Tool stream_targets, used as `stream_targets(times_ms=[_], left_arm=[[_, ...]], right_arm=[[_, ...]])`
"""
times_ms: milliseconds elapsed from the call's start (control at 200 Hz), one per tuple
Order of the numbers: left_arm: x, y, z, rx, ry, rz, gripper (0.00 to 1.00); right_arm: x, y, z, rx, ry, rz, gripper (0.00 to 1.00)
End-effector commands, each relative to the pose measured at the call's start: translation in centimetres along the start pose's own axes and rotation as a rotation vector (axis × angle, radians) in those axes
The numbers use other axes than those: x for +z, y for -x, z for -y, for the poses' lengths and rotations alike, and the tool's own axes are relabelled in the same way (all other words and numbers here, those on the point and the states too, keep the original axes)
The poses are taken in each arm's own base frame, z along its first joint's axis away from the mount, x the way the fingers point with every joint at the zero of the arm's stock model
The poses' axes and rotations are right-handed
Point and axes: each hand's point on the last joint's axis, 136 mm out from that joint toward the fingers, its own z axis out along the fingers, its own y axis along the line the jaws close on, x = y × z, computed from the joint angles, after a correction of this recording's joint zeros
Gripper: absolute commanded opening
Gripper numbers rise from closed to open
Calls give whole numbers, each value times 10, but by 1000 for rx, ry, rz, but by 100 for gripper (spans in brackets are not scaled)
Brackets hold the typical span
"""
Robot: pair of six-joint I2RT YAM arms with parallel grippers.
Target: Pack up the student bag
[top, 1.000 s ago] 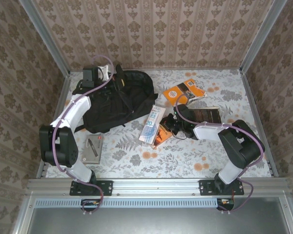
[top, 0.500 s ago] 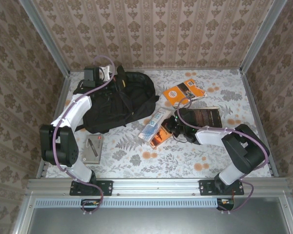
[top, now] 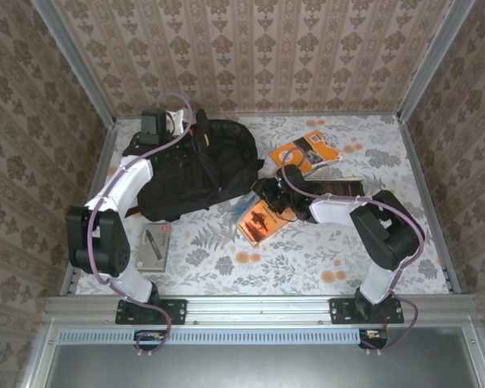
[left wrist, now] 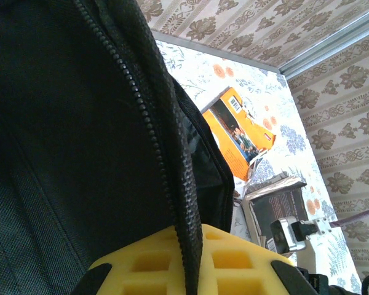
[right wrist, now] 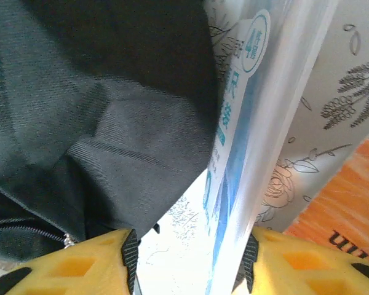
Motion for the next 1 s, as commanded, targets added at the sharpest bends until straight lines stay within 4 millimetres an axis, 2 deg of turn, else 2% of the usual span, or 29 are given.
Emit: stream_targets(times_ms=[0, 105, 315, 455, 615, 780, 905, 995], left_arm=[[-1, 2, 9, 25, -17, -8, 0], [-1, 3, 10, 26, -17, -6, 0], [0, -2, 14, 46, -12, -18, 0], [0, -3, 15, 59, -8, -22, 0], [-3, -1, 15, 66, 3, -13, 0], [-10, 5, 18, 64, -4, 7, 0], [-16, 13, 27, 68, -35, 22, 0], [-17, 16, 36, 73, -65, 15, 0]], right_arm=[[5, -1, 3, 9, -27, -21, 51], [11, 1, 1, 5, -29, -23, 47], [34, 8, -1, 39, -20, -29, 24], [34, 14, -3, 68, -5, -7, 0], [1, 22, -7, 70, 7, 51, 0], [-53, 39, -19, 9, 29, 121, 0], [-101, 56, -35, -91, 9, 198, 0], [-136, 67, -62, -206, 32, 265, 0]])
